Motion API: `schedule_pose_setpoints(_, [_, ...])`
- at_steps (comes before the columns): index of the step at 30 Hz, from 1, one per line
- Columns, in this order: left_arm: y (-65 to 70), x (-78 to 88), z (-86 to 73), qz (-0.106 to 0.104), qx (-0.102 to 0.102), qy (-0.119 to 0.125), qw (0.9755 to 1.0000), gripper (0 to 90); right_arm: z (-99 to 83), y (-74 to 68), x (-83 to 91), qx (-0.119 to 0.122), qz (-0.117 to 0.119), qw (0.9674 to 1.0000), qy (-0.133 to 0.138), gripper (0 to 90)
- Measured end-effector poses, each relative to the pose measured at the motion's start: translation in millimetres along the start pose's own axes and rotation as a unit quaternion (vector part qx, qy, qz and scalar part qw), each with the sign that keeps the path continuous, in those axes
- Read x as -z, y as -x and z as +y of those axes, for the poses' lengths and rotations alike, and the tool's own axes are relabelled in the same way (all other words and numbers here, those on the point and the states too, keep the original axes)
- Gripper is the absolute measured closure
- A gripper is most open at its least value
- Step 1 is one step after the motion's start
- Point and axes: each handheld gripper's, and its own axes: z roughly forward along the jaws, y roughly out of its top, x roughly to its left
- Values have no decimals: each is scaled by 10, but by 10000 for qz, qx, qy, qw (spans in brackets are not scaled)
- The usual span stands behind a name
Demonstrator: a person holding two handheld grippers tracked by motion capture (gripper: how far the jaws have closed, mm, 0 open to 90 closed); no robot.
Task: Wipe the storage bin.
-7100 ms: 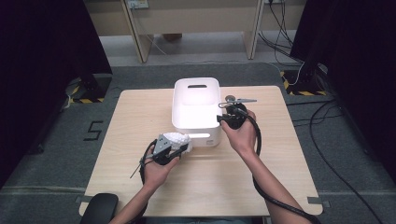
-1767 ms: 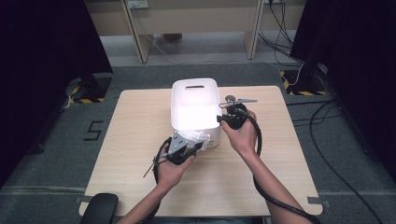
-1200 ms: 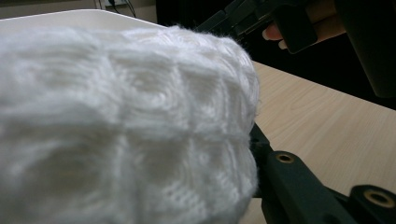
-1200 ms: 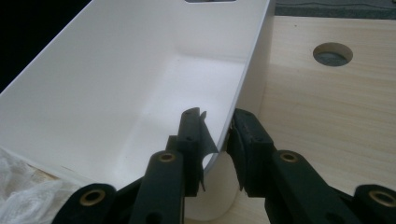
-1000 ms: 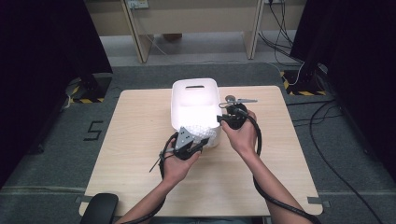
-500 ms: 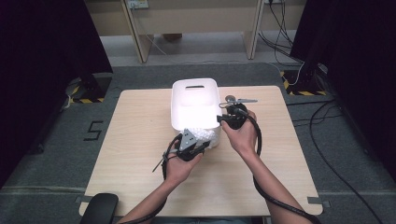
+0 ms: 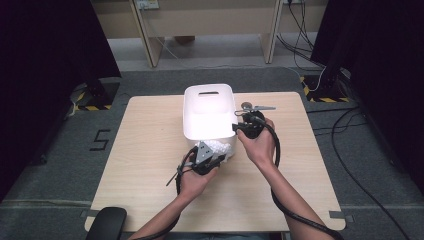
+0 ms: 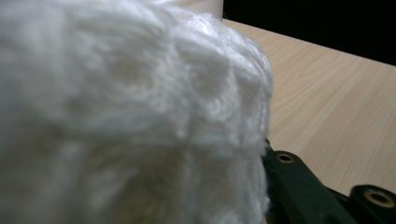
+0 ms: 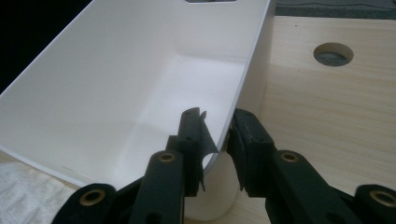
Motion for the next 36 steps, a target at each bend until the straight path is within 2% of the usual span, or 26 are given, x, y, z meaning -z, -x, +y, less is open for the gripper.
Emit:
schedule_pose_setpoints(9, [-4, -115, -176, -25, 42, -306, 9995, 751, -1, 2, 1, -2, 19, 10000, 2, 741])
schedule_pose_setpoints(20, [11, -203, -245, -19, -25, -415, 9991, 751, 0, 5, 1, 2, 23, 10000, 0, 741])
schedule_pose_setpoints(27, [31, -243, -231, -47, -47, -430, 9991, 751, 0, 3, 1, -13, 26, 10000, -2, 741])
schedule_pose_setpoints(36, [124, -356, -169, -102, -151, -408, 9990, 751, -1, 6, 2, -22, 35, 10000, 0, 740])
